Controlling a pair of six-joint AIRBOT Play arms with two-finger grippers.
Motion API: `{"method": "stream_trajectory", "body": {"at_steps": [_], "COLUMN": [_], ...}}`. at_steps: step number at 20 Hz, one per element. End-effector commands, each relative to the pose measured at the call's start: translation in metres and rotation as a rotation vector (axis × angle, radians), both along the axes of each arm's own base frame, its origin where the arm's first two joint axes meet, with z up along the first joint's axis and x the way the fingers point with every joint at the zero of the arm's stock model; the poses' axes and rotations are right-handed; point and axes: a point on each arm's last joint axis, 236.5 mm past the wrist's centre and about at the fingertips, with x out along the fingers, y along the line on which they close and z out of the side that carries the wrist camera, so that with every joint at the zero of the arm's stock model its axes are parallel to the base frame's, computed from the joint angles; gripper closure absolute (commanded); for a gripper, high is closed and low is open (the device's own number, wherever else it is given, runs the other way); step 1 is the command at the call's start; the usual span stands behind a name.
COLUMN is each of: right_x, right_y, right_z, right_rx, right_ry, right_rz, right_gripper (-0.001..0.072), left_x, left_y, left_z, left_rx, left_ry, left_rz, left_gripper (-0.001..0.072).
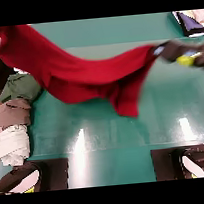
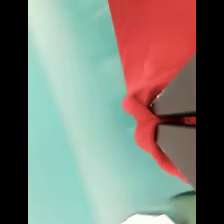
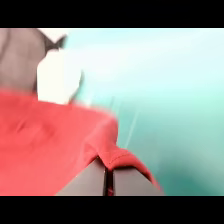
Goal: Fold the shirts.
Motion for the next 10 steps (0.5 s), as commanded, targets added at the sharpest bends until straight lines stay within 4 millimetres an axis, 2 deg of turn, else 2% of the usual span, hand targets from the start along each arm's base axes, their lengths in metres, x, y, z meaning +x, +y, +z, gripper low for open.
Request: {"method": "stream_trajectory", "body": {"at_steps": [1,3,6,8,10], "right_x": [-0.046,-0.071,-0.102,-0.115,-0.120], "right_y": [-0.062,-0.083,-0.101,-0.106,-0.106], "right_z": [0.103,0.137,0.170,0.190,0.206], "right_rx": [-0.142,-0.211,-0.291,-0.332,-0.358], "right_ry": [-0.235,-0.298,-0.356,-0.392,-0.417], "right_rz": [-0.174,-0.258,-0.365,-0.414,-0.426], "right_gripper": [0.0697,0.0697,0.0697,0.0698,0.0698], "left_x": [-0.044,-0.074,-0.123,-0.155,-0.173], "left_y": [0.001,0.003,0.002,-0.002,-0.007], "left_z": [0.073,0.100,0.137,0.161,0.171], "left_rx": [-0.034,-0.048,-0.085,-0.127,-0.152], "left_ry": [-0.186,-0.275,-0.407,-0.498,-0.535], "left_rz": [0.000,0.005,-0.011,-0.037,-0.066], "left_gripper": [0.0677,0.0677,0.0677,0.0677,0.0677]}}
